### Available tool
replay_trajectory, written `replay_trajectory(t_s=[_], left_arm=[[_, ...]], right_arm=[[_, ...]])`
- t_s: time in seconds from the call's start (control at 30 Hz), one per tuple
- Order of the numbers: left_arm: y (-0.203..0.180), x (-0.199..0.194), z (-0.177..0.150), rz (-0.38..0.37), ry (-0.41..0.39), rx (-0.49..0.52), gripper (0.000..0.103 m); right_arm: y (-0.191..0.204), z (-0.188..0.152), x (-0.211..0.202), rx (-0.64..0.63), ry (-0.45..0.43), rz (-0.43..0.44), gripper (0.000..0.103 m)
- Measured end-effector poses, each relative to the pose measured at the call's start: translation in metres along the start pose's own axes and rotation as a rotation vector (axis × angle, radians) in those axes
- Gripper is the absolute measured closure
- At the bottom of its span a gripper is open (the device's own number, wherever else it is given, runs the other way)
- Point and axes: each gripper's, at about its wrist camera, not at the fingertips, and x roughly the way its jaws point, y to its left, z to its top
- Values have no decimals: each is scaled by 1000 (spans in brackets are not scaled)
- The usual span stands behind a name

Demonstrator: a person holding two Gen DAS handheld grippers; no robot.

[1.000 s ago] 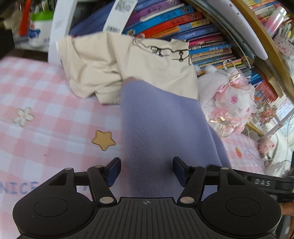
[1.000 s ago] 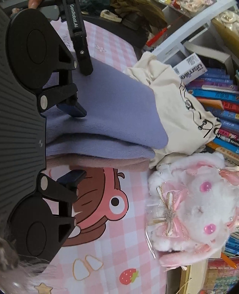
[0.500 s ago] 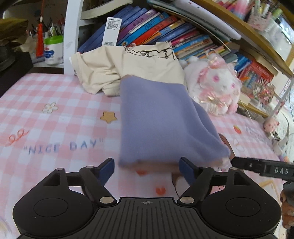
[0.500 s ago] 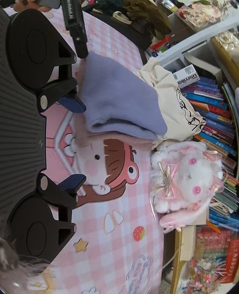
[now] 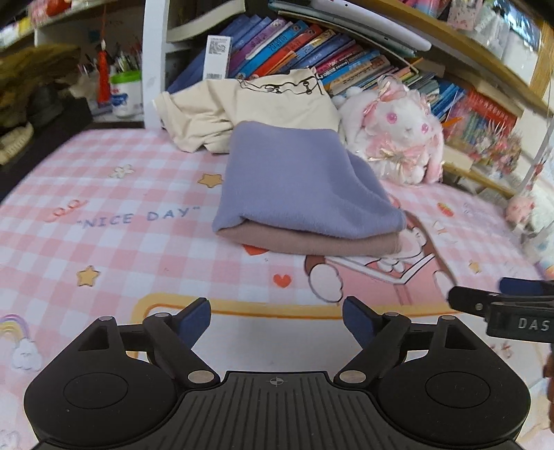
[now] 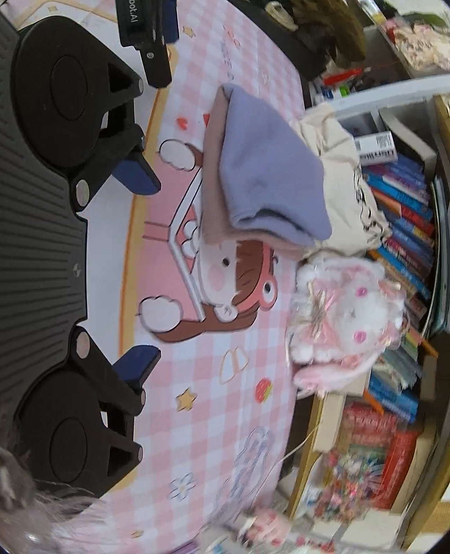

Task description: Fold clothes

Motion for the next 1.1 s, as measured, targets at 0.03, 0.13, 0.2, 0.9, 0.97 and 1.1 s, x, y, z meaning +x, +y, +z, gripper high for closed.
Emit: replay_trajectory(t_s=[0.03, 0.13, 0.2, 0.9, 0.97, 1.1], left_arm=[[-2, -3, -2, 4, -6, 2, 17], [-8, -10, -8, 1, -24, 9, 17], [-12, -12, -10, 5, -33, 23, 17], [-33, -26, -19, 46, -103, 99, 6], [-32, -25, -19, 43, -96, 89, 3], [-31, -24, -19, 38, -86, 82, 2]], right_arm=[[0, -4, -2, 7, -3, -8, 7], [3, -15, -7, -3, -6, -17, 7], [5, -21, -10, -18, -9, -24, 7], [-2, -33, -26, 27, 0, -36, 5], [-1, -34, -27, 22, -1, -36, 5], [-2, -33, -26, 23, 1, -40, 5]])
